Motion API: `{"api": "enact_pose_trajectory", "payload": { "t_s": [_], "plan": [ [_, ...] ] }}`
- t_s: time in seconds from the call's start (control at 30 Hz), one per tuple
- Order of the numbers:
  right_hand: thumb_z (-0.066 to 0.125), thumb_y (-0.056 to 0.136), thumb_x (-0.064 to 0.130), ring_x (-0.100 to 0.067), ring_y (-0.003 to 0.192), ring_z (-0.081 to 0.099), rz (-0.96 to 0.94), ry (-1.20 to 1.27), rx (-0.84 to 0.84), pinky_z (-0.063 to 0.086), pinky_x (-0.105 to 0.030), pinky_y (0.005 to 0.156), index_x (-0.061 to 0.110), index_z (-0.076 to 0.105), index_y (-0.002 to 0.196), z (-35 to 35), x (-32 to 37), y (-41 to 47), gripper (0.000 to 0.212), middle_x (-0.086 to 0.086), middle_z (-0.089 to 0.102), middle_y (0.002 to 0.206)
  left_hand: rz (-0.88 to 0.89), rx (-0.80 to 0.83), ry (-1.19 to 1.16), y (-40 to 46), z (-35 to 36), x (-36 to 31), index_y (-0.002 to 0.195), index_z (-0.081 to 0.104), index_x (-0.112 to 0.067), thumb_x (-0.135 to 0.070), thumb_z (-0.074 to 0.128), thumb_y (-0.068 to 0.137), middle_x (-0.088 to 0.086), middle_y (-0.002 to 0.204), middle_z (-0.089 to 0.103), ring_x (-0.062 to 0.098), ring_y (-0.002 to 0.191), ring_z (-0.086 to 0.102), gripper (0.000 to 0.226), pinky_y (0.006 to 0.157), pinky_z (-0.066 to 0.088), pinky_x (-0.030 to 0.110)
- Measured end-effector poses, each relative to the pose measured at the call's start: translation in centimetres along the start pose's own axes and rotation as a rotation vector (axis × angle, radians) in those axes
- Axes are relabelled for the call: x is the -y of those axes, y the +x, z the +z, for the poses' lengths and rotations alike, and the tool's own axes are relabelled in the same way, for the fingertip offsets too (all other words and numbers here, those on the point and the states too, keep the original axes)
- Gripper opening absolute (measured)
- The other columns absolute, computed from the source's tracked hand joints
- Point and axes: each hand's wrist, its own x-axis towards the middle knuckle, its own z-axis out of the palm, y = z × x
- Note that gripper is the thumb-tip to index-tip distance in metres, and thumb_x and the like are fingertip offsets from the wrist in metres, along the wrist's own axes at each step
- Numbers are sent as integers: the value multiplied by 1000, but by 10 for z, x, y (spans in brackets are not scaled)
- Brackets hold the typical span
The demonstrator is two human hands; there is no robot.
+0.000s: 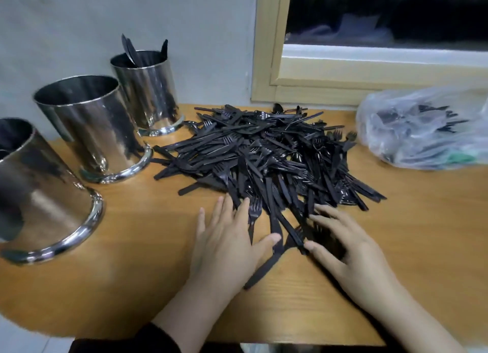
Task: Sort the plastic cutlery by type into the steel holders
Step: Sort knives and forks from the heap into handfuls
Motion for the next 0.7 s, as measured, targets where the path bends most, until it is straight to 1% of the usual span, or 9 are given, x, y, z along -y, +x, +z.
{"api": "enact_pose_trajectory", "payload": {
  "t_s": [0.1,0.2,0.27,0.3,0.37,0.43,0.5,0.6,0.7],
  "plan": [
    [66,86,49,0,138,40,-10,-6,-24,28,-19,113,29,61,134,2,-4,-2,53,20,45,149,-53,-73,-134,-3,-4,-10,163,11,-34,-83,33,90,-3,172,7,17,158,3,91,128,0,48],
    [73,86,36,-5,134,46,12,36,-129,34,-26,114,22,66,129,-2,-10,-6,46,13,53,142,-129,-207,-365,-18,-8,-9,159,24,-36,-73,47,90,-13,167,21,19,154,22,81,126,19,48],
    [76,84,33,-11,124,51,34,16,-197,40,-34,107,18,67,125,-5,-15,-10,45,11,56,129,-110,-290,-386,-34,-8,-6,151,37,-36,-69,53,88,-19,148,35,13,139,37,72,118,33,44],
    [75,83,37,-15,117,52,43,-3,-215,42,-37,102,17,67,124,-7,-18,-13,46,11,56,122,-78,-289,-380,-41,-5,-5,146,42,-36,-68,54,87,-22,135,36,9,130,39,68,113,36,42],
    [68,82,50,-19,107,53,60,-38,-204,45,-42,93,19,66,125,-9,-24,-17,53,7,56,114,15,-253,-300,-51,0,-7,138,51,-36,-71,55,84,-23,121,36,0,114,35,65,106,38,38],
    [66,82,54,-20,106,52,77,-70,-152,44,-45,90,22,63,130,-9,-26,-19,58,6,55,114,111,-252,-189,-55,9,-14,131,61,-33,-74,54,83,-21,112,41,-3,100,30,63,95,38,33],
    [66,82,55,-19,109,49,71,-160,-86,40,-43,86,29,57,137,-8,-24,-19,61,7,53,119,154,-279,-118,-53,16,-21,122,69,-28,-67,58,84,-18,102,46,2,94,37,55,85,39,31],
    [57,88,59,-18,113,45,41,-303,-16,35,-40,85,39,47,144,-6,-20,-18,60,8,51,126,155,-310,-84,-47,24,-24,109,76,-22,-51,68,87,-12,92,53,14,88,51,37,79,45,34],
    [47,94,55,-20,112,45,26,-357,1,33,-40,84,41,47,144,-5,-18,-17,52,8,53,128,150,-346,-79,-43,26,-25,100,78,-20,-41,70,88,-12,86,55,11,82,48,25,73,40,32]
  ]
}}
